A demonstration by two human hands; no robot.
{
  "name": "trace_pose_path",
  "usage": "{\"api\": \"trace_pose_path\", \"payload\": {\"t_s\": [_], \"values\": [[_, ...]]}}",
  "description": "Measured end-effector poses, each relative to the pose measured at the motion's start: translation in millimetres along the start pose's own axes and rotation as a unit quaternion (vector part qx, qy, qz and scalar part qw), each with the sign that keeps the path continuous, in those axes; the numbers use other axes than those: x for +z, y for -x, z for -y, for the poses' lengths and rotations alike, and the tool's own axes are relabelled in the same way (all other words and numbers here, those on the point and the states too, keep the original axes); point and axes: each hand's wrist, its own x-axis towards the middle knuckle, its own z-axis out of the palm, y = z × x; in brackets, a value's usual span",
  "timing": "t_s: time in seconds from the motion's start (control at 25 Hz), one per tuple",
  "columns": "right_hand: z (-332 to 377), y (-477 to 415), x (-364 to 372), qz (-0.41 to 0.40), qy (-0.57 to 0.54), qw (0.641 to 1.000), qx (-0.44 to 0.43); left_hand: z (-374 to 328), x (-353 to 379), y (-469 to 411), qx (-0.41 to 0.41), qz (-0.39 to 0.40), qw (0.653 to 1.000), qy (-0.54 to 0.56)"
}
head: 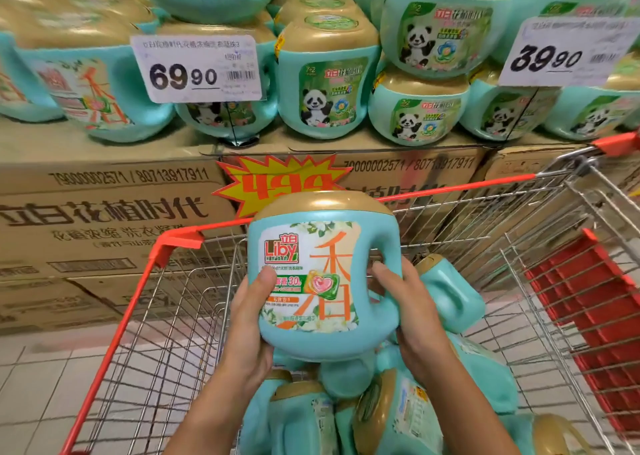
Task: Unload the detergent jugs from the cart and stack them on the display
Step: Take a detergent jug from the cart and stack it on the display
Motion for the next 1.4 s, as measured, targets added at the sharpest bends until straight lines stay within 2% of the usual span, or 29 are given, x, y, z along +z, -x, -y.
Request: {"api": "trace_pose_path", "payload": {"t_s": [0.08, 0.4, 0.6, 0.8, 0.92, 1.0, 1.08, 1.2, 1.28, 1.4], "values": [[-2, 3, 17, 0.006, 0.060, 0.998, -0.011, -3, -13, 7, 0.028, -0.036, 0.999, -0.016], [-8, 24, 116, 0.145, 0.056, 0.988, -0.016, -67, -88, 33, 0.107, -0.074, 0.991, -0.020], [-28, 22, 219, 0.169, 0.042, 0.983, -0.052, -145, -159, 25, 0.158, -0.047, 0.985, -0.047], [-58, 18, 333, 0.190, 0.062, 0.975, -0.097, -235, -246, 3, 0.192, -0.023, 0.973, -0.122], [-60, 8, 391, 0.186, 0.114, 0.970, -0.110, -291, -284, -15, 0.222, -0.039, 0.953, -0.204], [-52, -4, 418, 0.194, 0.148, 0.961, -0.131, -323, -298, -30, 0.268, -0.053, 0.921, -0.277], [-38, -18, 443, 0.187, 0.174, 0.951, -0.177, -358, -307, -48, 0.311, -0.041, 0.887, -0.339], [-20, -44, 477, 0.164, 0.222, 0.926, -0.258, -398, -319, -86, 0.336, -0.030, 0.859, -0.385], [-14, -60, 500, 0.152, 0.234, 0.914, -0.295, -418, -324, -109, 0.340, -0.010, 0.857, -0.387], [-23, -83, 522, 0.126, 0.232, 0.912, -0.313, -428, -332, -139, 0.329, 0.007, 0.878, -0.347]]}}
